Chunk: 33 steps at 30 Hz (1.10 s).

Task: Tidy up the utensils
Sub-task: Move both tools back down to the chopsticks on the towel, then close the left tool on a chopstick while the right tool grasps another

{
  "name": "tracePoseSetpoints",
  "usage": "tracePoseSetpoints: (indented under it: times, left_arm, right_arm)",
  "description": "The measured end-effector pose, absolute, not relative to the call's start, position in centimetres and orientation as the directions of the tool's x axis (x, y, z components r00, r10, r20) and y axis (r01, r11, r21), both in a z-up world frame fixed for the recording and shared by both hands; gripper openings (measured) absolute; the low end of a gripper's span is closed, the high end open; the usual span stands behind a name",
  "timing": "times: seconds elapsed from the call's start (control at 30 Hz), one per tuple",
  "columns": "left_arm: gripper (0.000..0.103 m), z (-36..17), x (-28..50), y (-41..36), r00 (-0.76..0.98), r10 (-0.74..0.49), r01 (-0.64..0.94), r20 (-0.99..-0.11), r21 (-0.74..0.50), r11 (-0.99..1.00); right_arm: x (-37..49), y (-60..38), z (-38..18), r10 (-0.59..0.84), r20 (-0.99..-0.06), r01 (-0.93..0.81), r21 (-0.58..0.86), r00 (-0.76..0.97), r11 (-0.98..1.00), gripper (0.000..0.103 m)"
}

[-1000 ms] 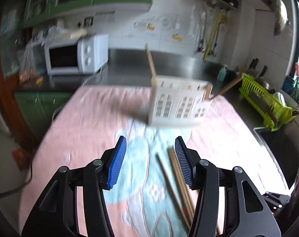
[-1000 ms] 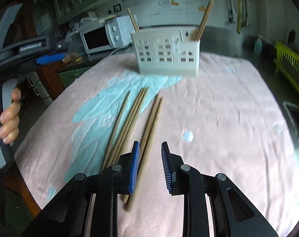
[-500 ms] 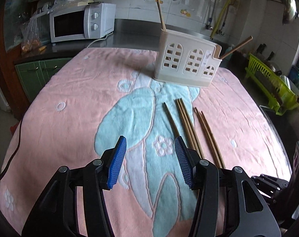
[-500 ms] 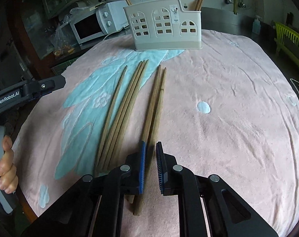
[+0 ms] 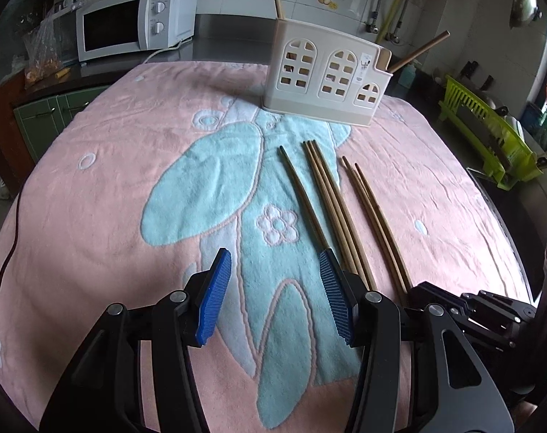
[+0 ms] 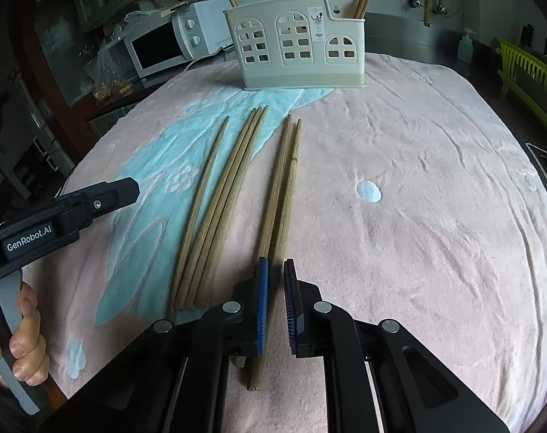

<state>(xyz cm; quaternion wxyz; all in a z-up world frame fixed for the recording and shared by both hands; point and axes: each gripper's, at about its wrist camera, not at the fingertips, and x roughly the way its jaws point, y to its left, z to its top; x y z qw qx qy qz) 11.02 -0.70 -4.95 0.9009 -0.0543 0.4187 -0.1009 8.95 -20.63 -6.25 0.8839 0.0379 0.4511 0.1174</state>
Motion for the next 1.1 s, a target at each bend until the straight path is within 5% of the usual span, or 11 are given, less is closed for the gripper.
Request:
tracePoseSetpoints:
  times: [0.87,1.1]
  left_arm:
    - [0.05,-6.7,10.3,-3.7,0.562,-0.286,0.178,-0.776,-0.225,0.958]
    - [0.03,-7.8,10.7,-4.8,0.537,-0.264,0.127,-0.801,-0.233,0.964]
  right_arm:
    - [8.2,-21.2,-6.7,0.198,-0.789,-0.158,0.129,0.582,0.979,0.007]
    - [8.0,-21.8,-6.8,0.22,-0.78,-0.168,0.148,0.586,0.975,0.007]
